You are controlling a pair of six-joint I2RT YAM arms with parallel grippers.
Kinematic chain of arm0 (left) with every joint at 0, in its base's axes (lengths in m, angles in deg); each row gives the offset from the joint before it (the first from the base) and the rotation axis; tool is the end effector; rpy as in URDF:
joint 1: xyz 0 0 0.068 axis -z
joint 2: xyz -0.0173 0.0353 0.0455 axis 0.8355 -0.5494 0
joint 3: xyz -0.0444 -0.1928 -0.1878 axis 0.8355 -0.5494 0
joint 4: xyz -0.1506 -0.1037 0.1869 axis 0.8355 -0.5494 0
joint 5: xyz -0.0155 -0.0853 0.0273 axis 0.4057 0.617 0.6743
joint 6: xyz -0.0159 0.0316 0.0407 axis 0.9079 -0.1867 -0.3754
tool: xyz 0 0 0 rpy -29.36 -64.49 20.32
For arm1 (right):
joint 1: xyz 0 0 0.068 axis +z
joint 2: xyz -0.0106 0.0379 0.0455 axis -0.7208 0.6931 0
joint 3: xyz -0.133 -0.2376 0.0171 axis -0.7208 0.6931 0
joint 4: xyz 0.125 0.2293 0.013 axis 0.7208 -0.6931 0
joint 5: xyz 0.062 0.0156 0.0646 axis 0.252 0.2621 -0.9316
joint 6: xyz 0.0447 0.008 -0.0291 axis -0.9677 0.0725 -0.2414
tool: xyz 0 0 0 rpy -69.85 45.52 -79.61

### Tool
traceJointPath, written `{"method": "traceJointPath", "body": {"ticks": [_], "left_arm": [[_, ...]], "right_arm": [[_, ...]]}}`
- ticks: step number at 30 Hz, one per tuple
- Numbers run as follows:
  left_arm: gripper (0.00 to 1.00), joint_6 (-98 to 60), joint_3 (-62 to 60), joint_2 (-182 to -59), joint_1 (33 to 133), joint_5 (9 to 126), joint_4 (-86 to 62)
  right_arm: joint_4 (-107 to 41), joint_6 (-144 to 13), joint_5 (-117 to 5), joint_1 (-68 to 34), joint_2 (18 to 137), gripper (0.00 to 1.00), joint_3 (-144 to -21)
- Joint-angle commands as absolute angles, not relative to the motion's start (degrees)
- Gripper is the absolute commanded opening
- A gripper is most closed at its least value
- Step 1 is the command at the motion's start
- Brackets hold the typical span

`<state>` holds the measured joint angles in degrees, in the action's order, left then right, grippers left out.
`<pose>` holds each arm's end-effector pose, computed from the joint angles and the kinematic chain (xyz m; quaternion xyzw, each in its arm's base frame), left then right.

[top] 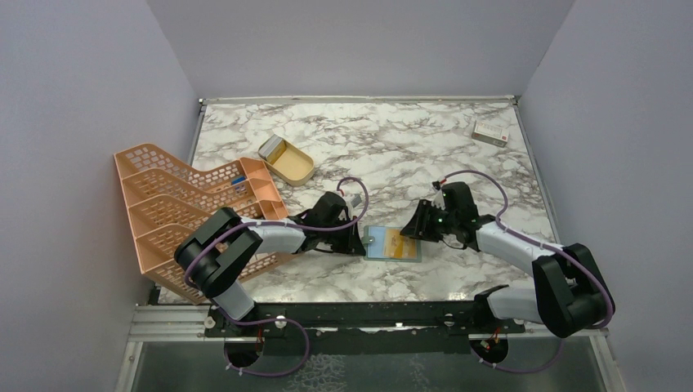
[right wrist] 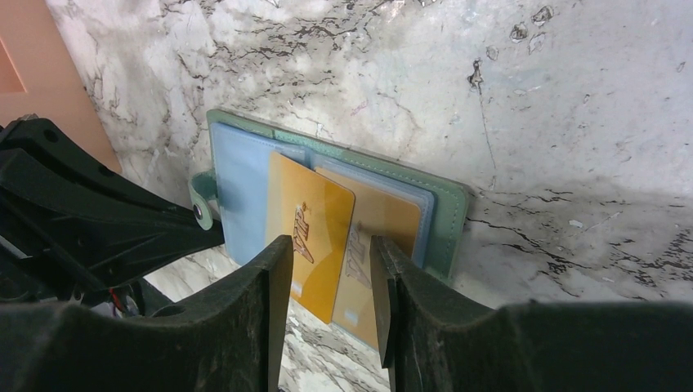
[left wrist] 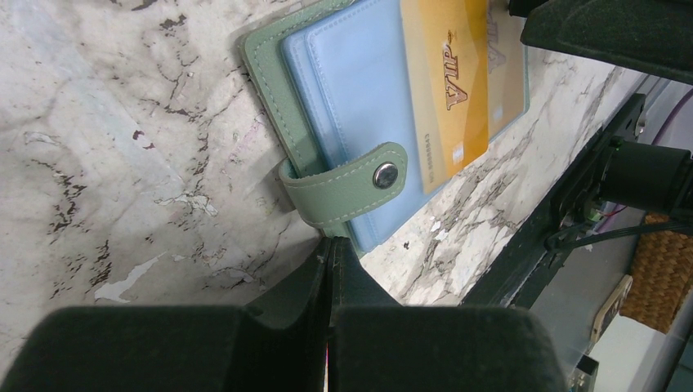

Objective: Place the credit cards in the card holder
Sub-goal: Insert the credit card into the card holder.

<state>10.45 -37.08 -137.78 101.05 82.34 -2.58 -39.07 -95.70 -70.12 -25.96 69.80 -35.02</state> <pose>0.1990 -0.2142 0.1307 0.1057 0.9026 -0.3884 0.1525 0.2062 0.0898 0.1486 0.0743 0.9290 0.3072 0.1923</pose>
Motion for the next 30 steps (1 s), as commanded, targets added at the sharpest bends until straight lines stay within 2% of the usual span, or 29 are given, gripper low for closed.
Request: {"method": "traceJointPath", "body": {"ticks": [1,17,24,30], "left_arm": [[0.0,10.06,-37.82,-138.18,101.55,79.25,-3.58],[0.0,10.79,-36.52,-138.99,103.15,78.53,-2.98],[0.0,10.96,-36.7,-138.51,103.42,78.85,-2.88],[0.0,11.38,-37.04,-138.03,103.43,79.0,-2.01]], "right_arm": [[-36.26,-95.89,-70.89,-25.29,70.91,0.44,-33.47],[-31.77,-100.03,-71.11,-19.07,72.56,0.46,-33.15],[-37.62,-99.78,-67.0,-19.08,68.56,0.47,-33.23],[-36.95,-100.08,-66.73,-18.81,69.21,0.48,-32.85]]}}
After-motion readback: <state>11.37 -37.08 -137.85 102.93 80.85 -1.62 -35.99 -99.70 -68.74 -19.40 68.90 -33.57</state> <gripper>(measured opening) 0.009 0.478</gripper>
